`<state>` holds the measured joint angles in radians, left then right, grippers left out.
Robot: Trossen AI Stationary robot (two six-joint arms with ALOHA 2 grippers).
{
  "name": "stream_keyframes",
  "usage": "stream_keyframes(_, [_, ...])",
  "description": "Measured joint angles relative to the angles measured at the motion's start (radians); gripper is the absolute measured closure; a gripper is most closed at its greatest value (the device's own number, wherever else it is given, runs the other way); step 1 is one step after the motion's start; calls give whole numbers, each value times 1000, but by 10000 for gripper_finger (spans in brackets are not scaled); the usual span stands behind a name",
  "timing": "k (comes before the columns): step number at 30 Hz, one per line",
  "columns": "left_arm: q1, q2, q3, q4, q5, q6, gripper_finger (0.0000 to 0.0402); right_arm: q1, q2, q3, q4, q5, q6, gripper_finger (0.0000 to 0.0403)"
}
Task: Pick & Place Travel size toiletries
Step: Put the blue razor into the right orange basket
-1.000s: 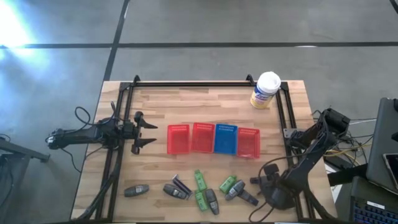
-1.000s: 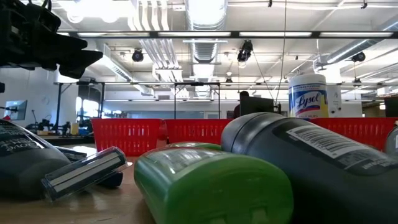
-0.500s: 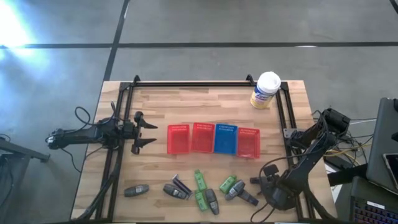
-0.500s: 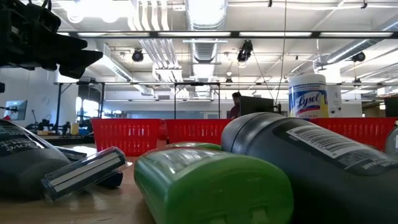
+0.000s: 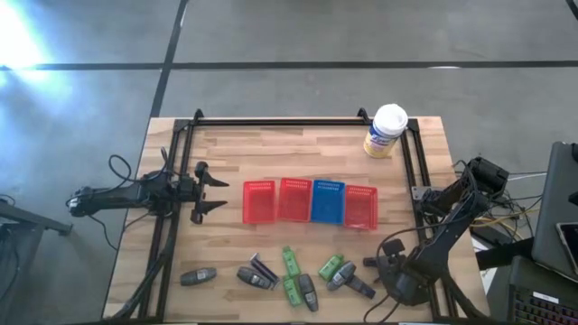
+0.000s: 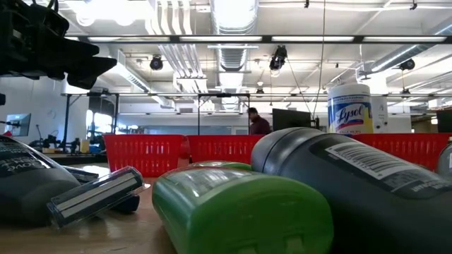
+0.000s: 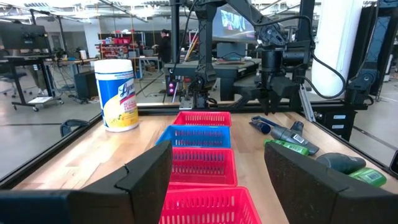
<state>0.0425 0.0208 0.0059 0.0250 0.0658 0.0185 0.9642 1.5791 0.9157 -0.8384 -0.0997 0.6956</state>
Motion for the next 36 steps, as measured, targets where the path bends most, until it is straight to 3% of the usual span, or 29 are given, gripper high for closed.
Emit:
stream_keyframes(9, [0,0,0,0,0,0,140,0,8,-26,5,48,1,232])
stream_keyframes(18, [0,0,0,0,0,0,140,0,7,-81,58,47,-1,221])
stream_keyframes(27, [0,0,0,0,0,0,140,0,5,-118,77,45,-3,254])
stream_keyframes(36, [0,0,0,0,0,0,140,-1,4,-130,79,54,-1,314])
